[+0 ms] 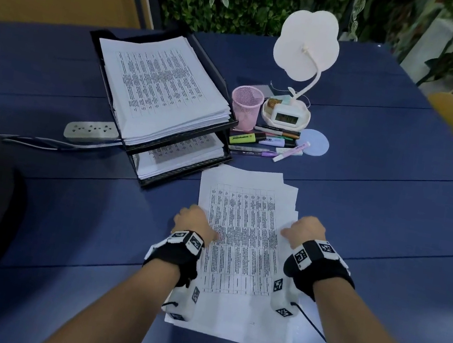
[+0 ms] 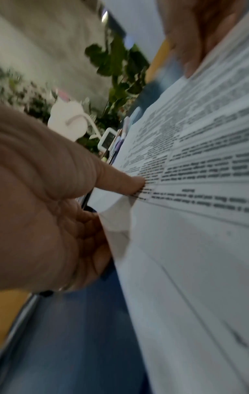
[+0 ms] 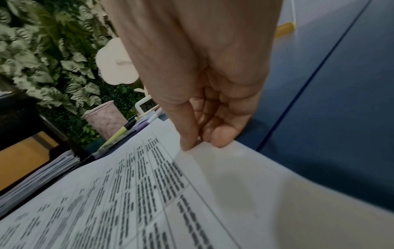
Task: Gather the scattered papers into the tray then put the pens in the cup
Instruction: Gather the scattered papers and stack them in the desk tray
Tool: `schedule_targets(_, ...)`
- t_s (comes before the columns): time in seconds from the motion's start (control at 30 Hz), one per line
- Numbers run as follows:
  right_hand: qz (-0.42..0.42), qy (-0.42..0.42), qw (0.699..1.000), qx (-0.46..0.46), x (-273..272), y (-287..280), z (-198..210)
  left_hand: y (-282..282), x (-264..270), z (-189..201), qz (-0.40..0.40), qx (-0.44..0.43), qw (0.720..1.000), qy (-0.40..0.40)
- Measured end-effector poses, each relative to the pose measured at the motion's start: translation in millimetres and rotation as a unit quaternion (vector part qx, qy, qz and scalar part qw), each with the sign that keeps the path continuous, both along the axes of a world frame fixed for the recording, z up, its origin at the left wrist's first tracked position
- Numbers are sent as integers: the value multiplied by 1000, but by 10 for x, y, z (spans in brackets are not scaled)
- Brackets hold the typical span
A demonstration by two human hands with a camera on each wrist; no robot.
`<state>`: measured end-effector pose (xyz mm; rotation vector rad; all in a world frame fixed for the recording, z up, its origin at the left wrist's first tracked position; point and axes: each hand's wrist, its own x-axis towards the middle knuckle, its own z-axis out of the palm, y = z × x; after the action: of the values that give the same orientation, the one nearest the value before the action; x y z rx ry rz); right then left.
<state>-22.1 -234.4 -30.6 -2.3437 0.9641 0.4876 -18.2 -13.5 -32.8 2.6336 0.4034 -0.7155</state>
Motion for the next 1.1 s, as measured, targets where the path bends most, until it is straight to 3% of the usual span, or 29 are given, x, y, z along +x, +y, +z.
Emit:
schedule_targets(0.17, 44, 25, 999, 16, -11, -110, 17, 68, 52, 38, 68, -51, 996, 19)
schedule_targets(0.3, 39, 41, 998, 29, 28, -117, 29, 22, -29, 13, 20, -25, 999, -27)
schedule_targets(0.43, 18, 34, 998, 44, 51, -128, 16, 36, -100, -2, -27, -118, 988, -99)
schedule_targets(0.5, 12, 28, 998, 47, 48, -133, 5, 58, -105, 40, 20, -204, 973, -110)
schedule_targets(0.57, 9, 26, 998, 50, 44, -136, 0, 70, -95, 32, 90, -232, 962, -111)
schedule_targets(0.67, 7, 24, 998, 54, 38, -139, -1, 52, -81, -8, 112, -190, 972, -84)
schedule_targets(0.77, 15, 23, 998, 54, 32, -134, -9, 34, -62, -47, 18, -89, 992, -83)
schedule_targets(0.87, 32, 24, 998, 38, 30, -134, -10, -15, -66, -51, -40, -19, 995, -89)
schedule_targets(1.1, 42, 22, 998, 29, 20, -126, -6, -57, -80, -21, -79, -43, 992, -87)
